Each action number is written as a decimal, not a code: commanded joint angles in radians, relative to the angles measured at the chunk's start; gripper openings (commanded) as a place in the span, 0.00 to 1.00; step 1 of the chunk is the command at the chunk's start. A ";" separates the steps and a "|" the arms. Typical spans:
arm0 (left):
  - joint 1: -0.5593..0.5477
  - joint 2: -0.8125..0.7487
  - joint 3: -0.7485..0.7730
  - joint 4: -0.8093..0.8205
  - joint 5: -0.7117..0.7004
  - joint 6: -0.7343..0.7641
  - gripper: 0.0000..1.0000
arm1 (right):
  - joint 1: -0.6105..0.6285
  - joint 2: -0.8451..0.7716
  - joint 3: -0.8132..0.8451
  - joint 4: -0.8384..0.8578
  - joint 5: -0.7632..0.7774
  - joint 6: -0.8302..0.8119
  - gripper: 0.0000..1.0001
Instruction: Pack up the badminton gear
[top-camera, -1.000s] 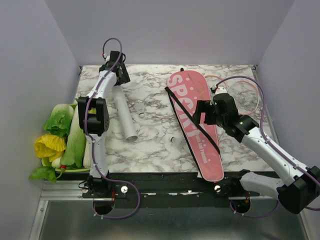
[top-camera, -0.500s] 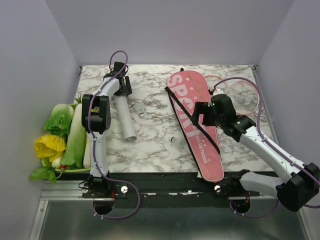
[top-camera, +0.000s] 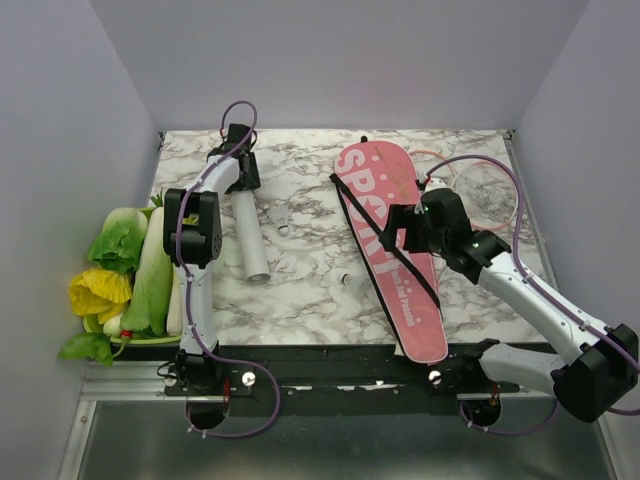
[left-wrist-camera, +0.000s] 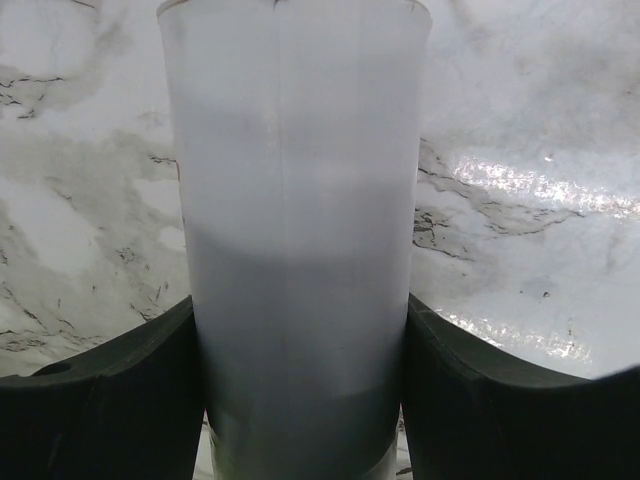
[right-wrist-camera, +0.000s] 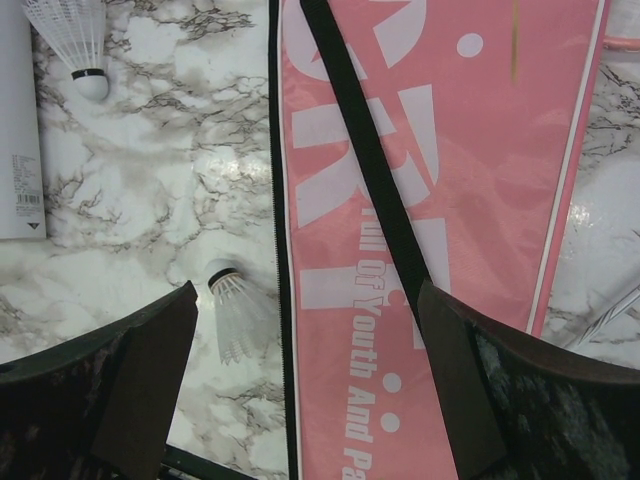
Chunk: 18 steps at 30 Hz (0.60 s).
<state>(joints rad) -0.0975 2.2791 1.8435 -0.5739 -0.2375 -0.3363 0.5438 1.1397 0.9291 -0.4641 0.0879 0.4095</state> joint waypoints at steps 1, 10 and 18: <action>0.005 -0.071 -0.038 -0.004 0.010 0.019 0.15 | 0.004 -0.011 -0.013 0.005 -0.033 0.008 1.00; -0.031 -0.413 -0.242 0.054 0.087 0.095 0.00 | 0.004 -0.035 0.048 -0.048 -0.034 -0.021 1.00; -0.158 -0.746 -0.457 0.094 0.310 0.224 0.00 | 0.004 -0.077 0.169 -0.186 -0.025 -0.058 1.00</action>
<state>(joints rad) -0.1684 1.6573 1.4540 -0.5026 -0.0692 -0.2306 0.5438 1.1011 1.0210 -0.5430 0.0795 0.3866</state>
